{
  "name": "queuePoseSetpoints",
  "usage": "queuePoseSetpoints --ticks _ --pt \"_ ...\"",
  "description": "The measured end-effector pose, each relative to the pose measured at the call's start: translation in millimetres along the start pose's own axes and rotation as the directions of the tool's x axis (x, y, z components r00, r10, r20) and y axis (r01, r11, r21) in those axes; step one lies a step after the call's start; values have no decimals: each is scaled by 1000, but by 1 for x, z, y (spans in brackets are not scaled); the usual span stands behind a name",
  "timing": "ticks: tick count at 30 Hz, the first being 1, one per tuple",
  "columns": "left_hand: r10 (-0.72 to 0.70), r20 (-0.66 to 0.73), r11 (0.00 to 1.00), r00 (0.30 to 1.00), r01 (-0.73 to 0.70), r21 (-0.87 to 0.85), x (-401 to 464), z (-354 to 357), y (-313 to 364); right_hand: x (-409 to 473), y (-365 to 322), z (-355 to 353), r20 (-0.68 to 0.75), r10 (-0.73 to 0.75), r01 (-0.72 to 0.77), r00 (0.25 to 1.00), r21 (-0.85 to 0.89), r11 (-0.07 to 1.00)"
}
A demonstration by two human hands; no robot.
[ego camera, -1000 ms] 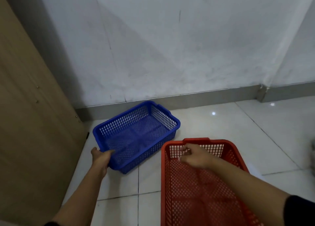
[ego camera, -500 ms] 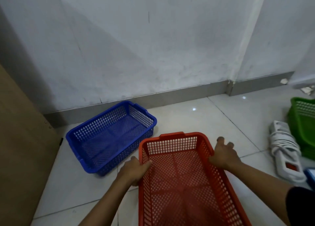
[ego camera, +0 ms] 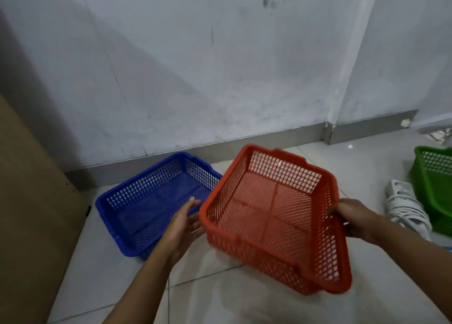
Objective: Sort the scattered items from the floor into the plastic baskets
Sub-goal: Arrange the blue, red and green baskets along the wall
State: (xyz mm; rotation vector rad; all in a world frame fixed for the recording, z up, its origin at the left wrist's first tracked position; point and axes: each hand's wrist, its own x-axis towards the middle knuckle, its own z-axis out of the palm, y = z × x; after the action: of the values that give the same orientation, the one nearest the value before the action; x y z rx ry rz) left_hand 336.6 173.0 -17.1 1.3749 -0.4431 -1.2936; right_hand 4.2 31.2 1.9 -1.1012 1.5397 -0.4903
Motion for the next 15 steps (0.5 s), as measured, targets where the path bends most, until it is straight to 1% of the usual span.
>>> queuePoseSetpoints --ticks 2,4,6,8,9,11,12,13,15 --pt "66 -81 998 994 -64 28 6 -1 3 7 -3 0 -28 19 -12 999 226 974" --pt "91 -128 994 988 -83 69 10 3 1 14 -8 7 -35 28 -10 999 431 902" --pt "116 -152 984 982 -93 150 14 10 -1 21 -14 18 -35 12 10 999 570 821" --pt "185 -172 945 968 -127 303 22 17 -8 28 -20 31 -39 5 22 999 666 745" --pt "238 -166 893 957 -148 424 25 20 -11 31 -23 38 -50 16 24 999 700 714" --pt "349 -102 719 932 -196 667 35 22 -18 36 -30 49 -72 38 28 997 744 667" --pt "393 -59 630 918 -222 744 40 23 -21 39 -33 55 -86 47 33 995 752 658" --pt "423 -22 566 906 -246 787 45 24 -22 43 -34 61 -100 56 39 993 753 657" --pt "451 30 498 892 -279 821 54 27 -23 51 -36 71 -117 75 40 990 754 656"
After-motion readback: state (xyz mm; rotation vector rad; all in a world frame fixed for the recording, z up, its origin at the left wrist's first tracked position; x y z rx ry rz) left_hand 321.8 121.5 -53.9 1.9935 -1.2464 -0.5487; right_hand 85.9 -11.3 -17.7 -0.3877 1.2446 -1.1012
